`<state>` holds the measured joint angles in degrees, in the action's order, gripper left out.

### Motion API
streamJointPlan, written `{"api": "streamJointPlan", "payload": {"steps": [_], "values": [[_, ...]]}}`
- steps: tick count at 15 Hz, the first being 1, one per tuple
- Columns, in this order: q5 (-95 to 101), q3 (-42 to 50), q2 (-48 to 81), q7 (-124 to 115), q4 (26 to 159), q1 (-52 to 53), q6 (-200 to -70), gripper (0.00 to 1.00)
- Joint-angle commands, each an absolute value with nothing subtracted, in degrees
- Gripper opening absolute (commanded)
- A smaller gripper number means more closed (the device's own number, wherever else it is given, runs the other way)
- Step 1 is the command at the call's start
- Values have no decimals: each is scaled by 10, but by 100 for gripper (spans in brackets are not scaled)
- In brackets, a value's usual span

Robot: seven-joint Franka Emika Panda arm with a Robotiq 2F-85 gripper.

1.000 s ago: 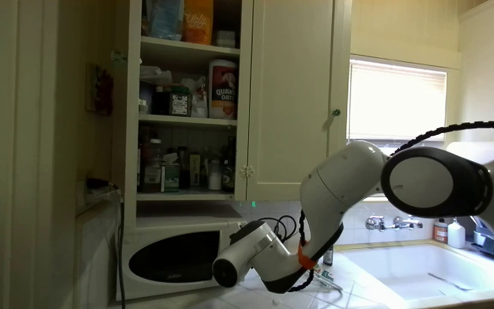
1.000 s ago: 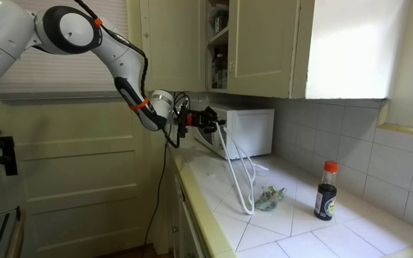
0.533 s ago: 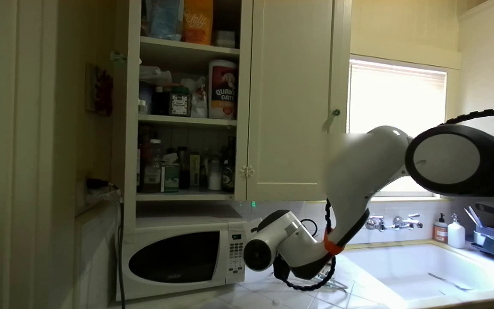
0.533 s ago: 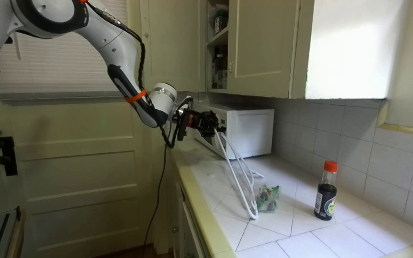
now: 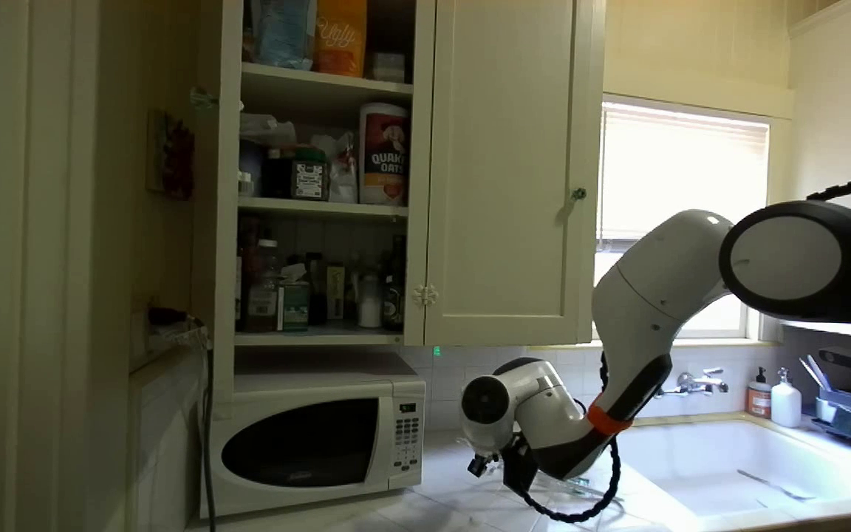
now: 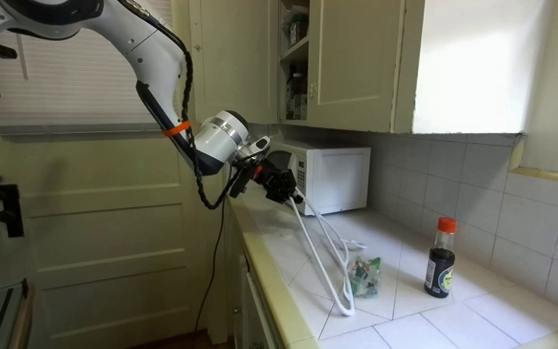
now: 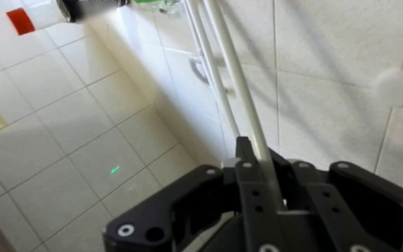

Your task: Unhook the hanger from the right cabinet door and put it on the counter

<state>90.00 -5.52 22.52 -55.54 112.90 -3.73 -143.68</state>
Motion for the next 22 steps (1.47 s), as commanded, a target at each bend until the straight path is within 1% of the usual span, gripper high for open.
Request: {"api": "streamJointPlan", "payload": {"steps": [1, 3, 4, 5, 6, 7, 8, 10, 12, 13, 14, 15, 17, 18, 20, 21, 22], "values": [[772, -46, 200, -454, 1169, -63, -1518, 32], [694, -42, 197, -378, 1183, -73, -1569, 46], [660, -67, 199, -340, 1190, -102, -1587, 55], [623, -74, 198, -299, 1199, -113, -1612, 62], [567, -54, 200, -249, 1207, -97, -1639, 69], [524, -61, 200, -207, 1218, -105, -1658, 77], [491, -106, 202, -166, 1225, -147, -1662, 84], [411, -151, 204, -80, 1242, -186, -1689, 98], [347, -213, 203, -1, 1257, -236, -1713, 100], [323, -243, 197, 32, 1264, -258, -1700, 100], [342, -224, 165, 12, 1266, -239, -1627, 100], [308, -123, 122, 35, 1283, -147, -1614, 100], [328, -74, 67, 31, 1321, -113, -1577, 100], [394, -104, 42, 0, 1339, -150, -1554, 100], [451, -89, -28, 8, 1386, -143, -1540, 100], [485, -87, -60, 11, 1407, -148, -1553, 100], [440, -93, 21, 15, 1340, -147, -1558, 100]]}}
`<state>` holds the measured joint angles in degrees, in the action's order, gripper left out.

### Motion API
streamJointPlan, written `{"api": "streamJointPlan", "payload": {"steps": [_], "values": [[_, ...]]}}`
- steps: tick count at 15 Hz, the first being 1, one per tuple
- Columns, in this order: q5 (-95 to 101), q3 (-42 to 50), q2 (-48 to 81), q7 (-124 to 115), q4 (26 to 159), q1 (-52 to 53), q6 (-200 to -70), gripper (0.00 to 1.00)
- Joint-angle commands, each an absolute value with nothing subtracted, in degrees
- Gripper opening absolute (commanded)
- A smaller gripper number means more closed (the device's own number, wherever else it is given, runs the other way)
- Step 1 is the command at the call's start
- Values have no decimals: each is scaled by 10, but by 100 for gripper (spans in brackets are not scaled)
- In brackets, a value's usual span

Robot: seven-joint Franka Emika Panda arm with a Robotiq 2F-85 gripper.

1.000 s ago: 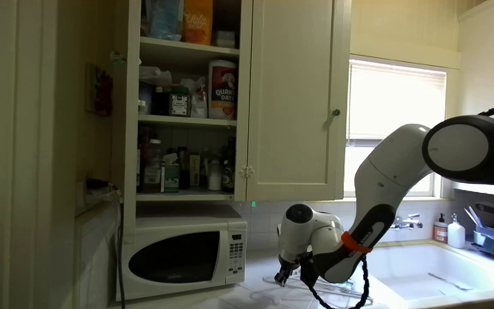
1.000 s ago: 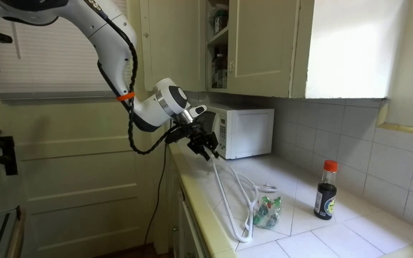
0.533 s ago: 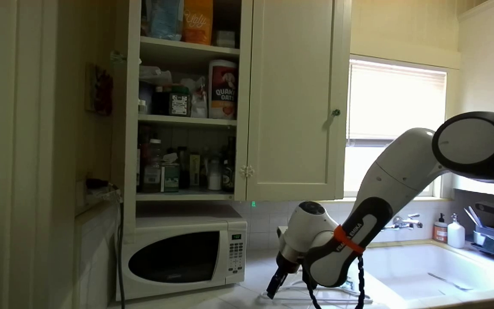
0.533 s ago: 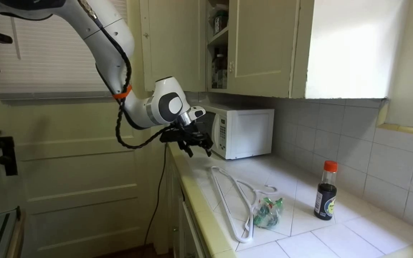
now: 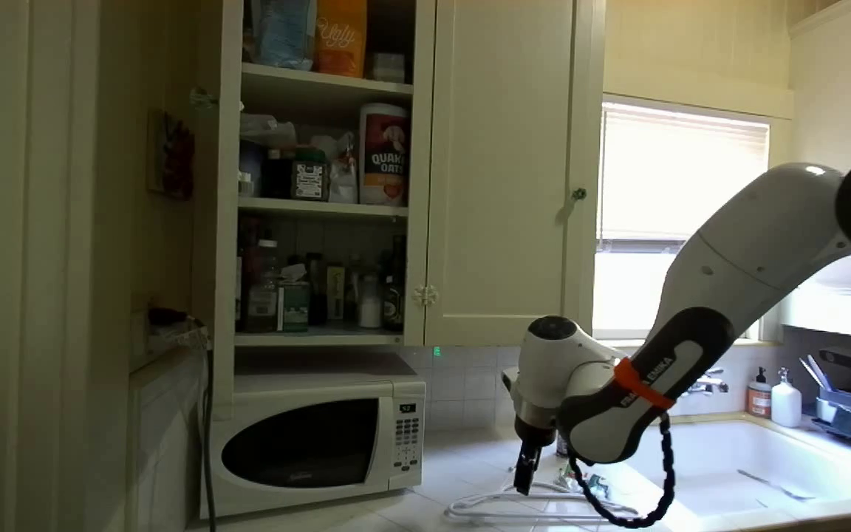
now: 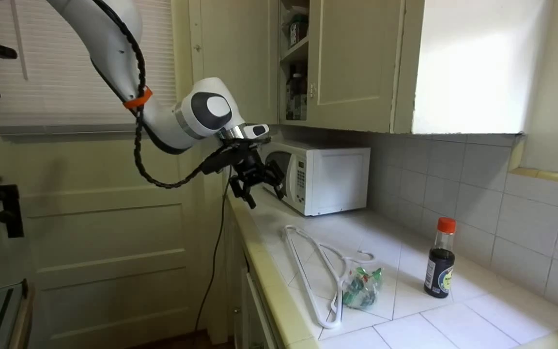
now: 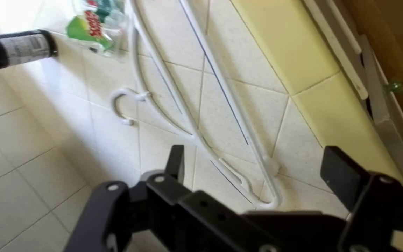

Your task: Unhook the hanger from the right cabinet door and put it on the counter

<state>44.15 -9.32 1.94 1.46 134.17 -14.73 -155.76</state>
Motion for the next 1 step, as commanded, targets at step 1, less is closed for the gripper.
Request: {"api": "streamJointPlan", "payload": {"steps": [1], "values": [[446, -91, -3, 14, 1356, -148, -1558, 100]]}}
